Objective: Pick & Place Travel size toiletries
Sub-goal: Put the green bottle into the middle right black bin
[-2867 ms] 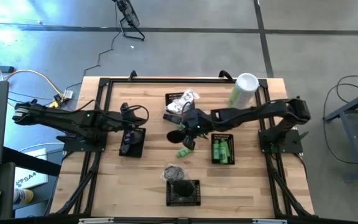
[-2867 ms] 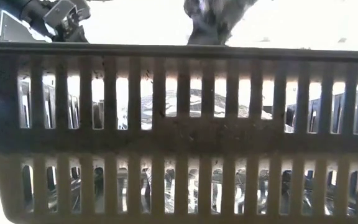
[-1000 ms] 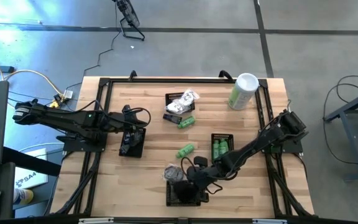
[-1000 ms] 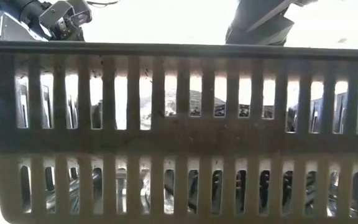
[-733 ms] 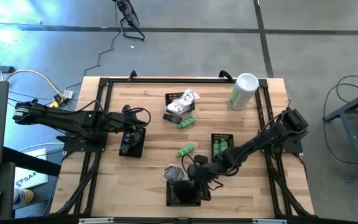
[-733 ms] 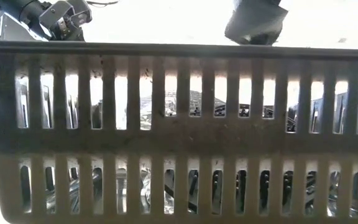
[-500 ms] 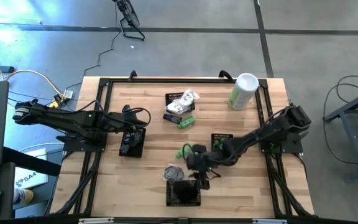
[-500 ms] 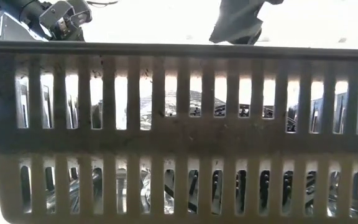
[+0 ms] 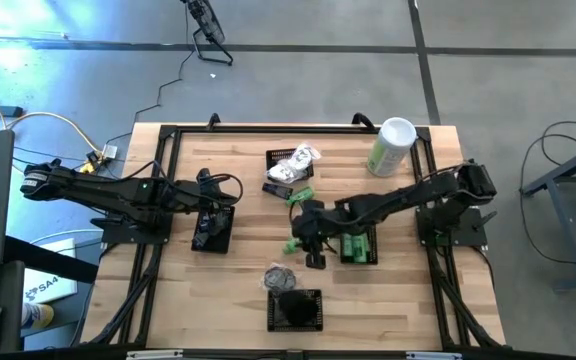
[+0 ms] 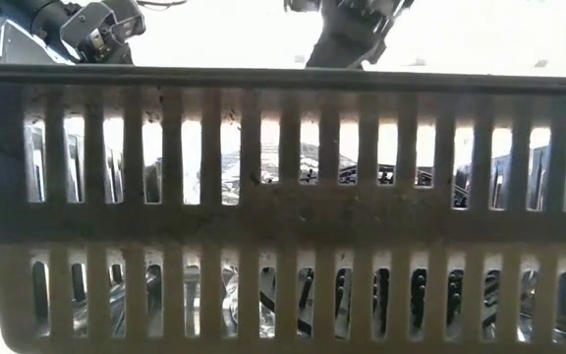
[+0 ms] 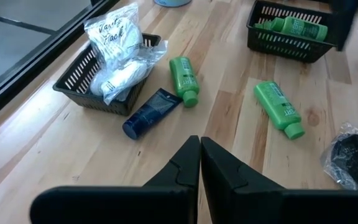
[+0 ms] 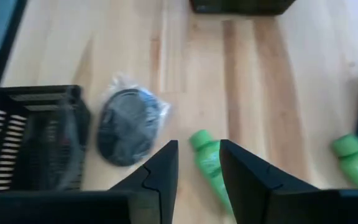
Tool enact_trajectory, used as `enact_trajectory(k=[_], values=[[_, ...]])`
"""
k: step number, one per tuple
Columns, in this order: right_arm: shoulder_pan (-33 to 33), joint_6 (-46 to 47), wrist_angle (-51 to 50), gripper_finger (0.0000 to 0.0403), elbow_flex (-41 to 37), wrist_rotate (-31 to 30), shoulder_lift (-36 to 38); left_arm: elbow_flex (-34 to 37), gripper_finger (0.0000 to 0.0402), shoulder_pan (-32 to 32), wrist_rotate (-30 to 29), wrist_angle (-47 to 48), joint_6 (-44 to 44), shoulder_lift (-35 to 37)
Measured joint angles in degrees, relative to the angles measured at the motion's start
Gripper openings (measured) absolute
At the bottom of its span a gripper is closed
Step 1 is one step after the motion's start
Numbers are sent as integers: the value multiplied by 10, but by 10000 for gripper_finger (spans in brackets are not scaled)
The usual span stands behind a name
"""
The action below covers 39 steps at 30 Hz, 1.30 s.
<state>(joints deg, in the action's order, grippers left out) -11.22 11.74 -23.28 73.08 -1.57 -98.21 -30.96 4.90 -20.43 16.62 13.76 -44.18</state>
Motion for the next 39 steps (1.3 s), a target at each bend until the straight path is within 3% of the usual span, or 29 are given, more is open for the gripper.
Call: enact_trajectory(k=[5, 11, 16, 26, 33, 39], values=[[36, -46, 0, 109, 0, 2, 0, 5, 10, 0, -1, -27, -31, 0], [68, -60, 0, 113, 0, 1, 0, 71, 10, 0, 6, -204, -139, 14], [77, -93, -1, 137, 0, -34, -7, 75, 10, 0, 8, -197, -150, 42], [82, -109, -8, 248, 0, 40, -37, 75, 10, 0, 6, -148, -166, 111], [83, -118, -12, 256, 0, 100, -84, 75, 10, 0, -1, -115, -152, 143], [78, -143, -4, 252, 0, 103, -121, 75, 10, 0, -1, -124, -148, 144]])
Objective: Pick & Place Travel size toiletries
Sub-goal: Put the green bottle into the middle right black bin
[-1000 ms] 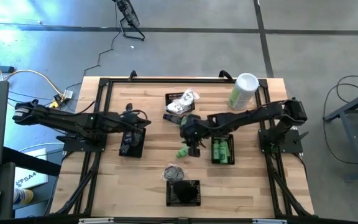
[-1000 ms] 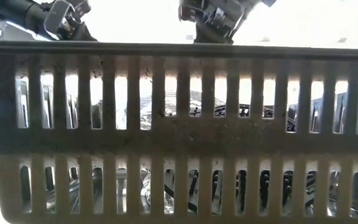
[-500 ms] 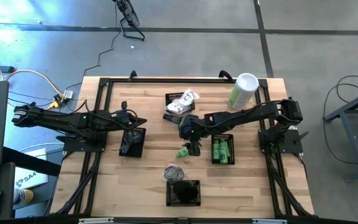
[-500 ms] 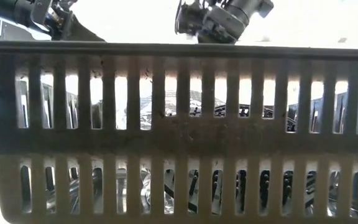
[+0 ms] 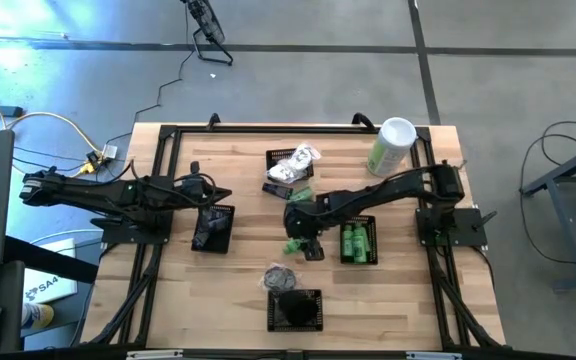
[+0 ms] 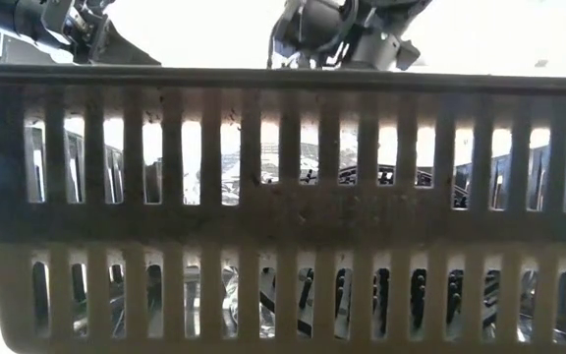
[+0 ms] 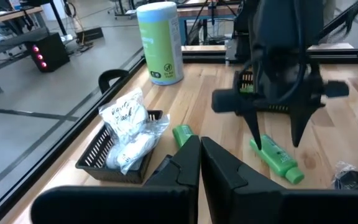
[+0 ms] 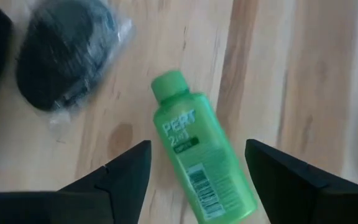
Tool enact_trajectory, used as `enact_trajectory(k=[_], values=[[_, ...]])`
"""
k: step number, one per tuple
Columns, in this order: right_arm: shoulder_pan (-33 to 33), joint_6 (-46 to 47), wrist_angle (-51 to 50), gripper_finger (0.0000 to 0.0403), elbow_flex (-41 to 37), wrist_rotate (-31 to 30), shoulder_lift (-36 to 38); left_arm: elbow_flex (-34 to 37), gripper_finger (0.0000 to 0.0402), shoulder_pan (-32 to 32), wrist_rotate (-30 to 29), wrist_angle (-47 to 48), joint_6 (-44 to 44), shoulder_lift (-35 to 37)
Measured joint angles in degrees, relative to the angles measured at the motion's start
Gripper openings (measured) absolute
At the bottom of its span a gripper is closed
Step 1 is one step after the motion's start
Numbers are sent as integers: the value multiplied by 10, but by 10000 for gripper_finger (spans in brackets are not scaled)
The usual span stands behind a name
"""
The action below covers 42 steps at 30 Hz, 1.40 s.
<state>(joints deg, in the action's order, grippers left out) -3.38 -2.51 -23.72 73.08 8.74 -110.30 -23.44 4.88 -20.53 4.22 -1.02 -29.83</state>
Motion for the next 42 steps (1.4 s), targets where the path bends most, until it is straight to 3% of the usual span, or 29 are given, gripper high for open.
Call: enact_trajectory(k=[42], values=[[-4, -8, 17, 252, 0, -28, -51, 0, 10, 0, -1, 2, 0, 0]])
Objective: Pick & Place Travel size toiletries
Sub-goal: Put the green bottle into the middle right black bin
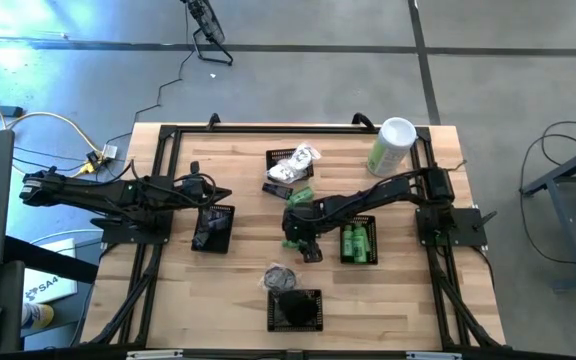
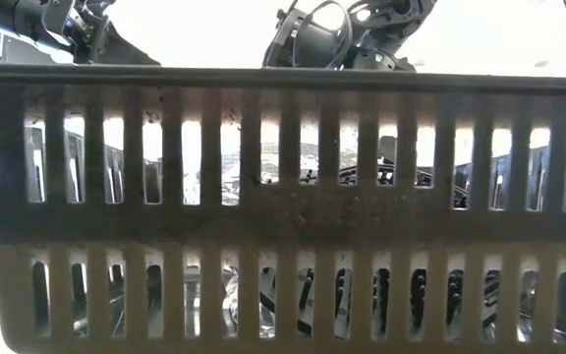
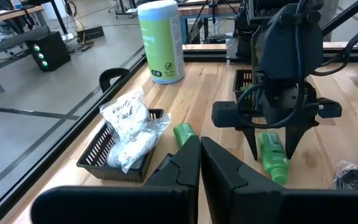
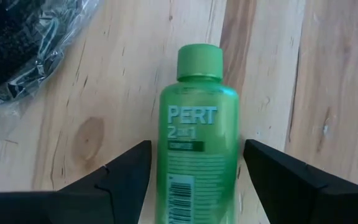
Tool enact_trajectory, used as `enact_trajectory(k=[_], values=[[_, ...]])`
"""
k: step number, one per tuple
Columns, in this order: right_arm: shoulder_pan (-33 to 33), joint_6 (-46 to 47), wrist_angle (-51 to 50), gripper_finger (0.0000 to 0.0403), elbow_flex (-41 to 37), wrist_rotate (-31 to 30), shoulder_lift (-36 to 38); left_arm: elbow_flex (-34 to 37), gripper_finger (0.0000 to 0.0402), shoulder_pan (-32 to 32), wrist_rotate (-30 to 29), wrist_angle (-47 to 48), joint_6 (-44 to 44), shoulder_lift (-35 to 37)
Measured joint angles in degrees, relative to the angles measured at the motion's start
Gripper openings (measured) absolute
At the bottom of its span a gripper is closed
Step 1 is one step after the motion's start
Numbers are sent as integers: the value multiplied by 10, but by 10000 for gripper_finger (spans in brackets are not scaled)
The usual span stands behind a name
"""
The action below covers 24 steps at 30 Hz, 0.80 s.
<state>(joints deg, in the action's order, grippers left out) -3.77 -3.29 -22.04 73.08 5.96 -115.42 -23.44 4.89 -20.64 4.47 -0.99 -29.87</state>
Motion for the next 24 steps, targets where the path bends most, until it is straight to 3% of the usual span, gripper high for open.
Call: enact_trajectory(k=[11, 24], values=[[0, 4, 0, 249, 0, 1, 0, 0, 10, 0, 1, 0, 0, 0], [0, 7, 2, 179, 0, 0, 0, 0, 10, 0, 1, 0, 0, 0]])
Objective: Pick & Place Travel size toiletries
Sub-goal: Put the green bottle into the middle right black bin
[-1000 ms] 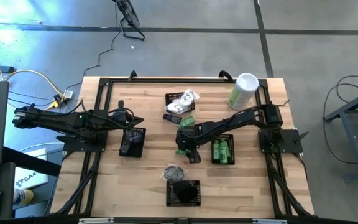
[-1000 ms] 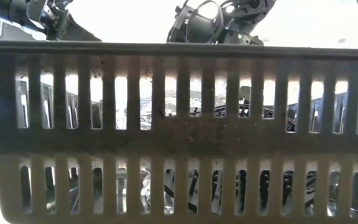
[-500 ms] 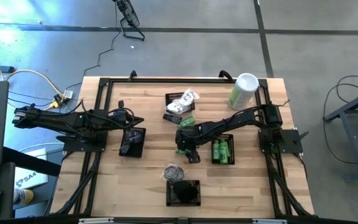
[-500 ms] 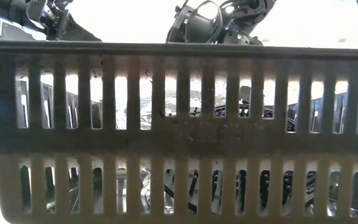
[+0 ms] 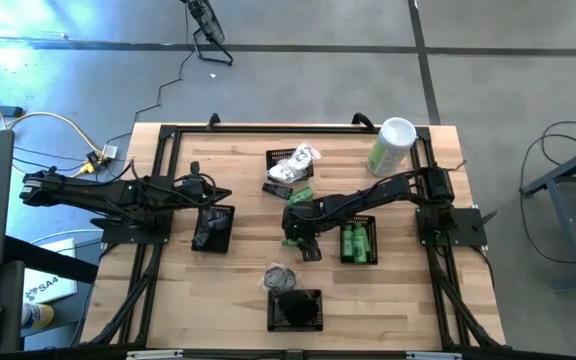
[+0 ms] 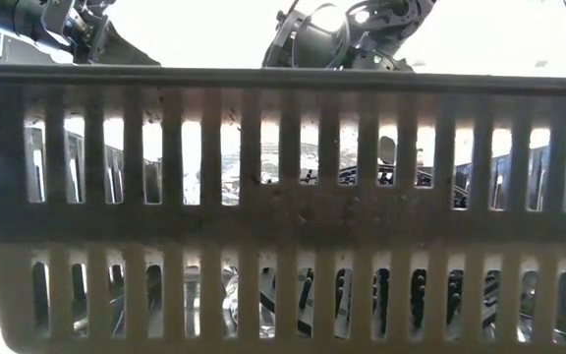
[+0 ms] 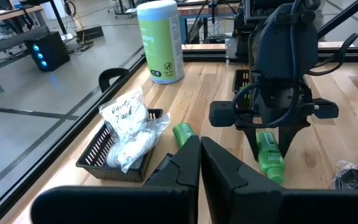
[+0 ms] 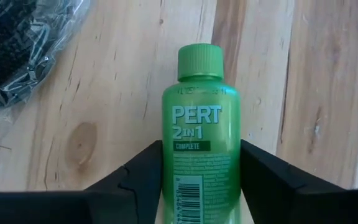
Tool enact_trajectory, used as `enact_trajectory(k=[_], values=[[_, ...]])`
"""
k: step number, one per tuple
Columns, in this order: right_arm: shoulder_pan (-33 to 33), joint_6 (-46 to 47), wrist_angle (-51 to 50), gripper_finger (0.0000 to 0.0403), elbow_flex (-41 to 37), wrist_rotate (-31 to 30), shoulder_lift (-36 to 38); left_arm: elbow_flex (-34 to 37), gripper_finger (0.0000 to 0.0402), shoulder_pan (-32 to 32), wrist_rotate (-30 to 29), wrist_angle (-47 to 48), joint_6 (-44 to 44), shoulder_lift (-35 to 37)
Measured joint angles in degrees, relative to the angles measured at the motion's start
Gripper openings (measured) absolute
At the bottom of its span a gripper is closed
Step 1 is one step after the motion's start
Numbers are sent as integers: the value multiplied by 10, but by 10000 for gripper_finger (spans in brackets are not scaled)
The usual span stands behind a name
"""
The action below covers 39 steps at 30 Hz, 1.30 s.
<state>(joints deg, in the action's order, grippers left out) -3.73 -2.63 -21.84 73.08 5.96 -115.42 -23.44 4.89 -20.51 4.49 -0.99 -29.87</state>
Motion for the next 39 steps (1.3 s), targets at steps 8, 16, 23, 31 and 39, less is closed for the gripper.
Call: enact_trajectory(k=[8, 16, 23, 31, 39], values=[[0, 5, 0, 175, 0, 0, 0, 0, 10, 0, 0, 0, 0, 0], [6, 60, -21, 175, -1, 3, 53, 0, 10, 0, -2, 0, 0, 0], [19, 145, -77, 174, 0, -19, 145, 0, 10, 0, -2, 0, 0, 0], [10, 261, -213, 174, 0, -81, 249, 0, 10, 0, -1, 4, 0, 0], [-35, 378, -319, 174, 0, -204, 292, 0, 10, 0, -1, 7, 0, 0]])
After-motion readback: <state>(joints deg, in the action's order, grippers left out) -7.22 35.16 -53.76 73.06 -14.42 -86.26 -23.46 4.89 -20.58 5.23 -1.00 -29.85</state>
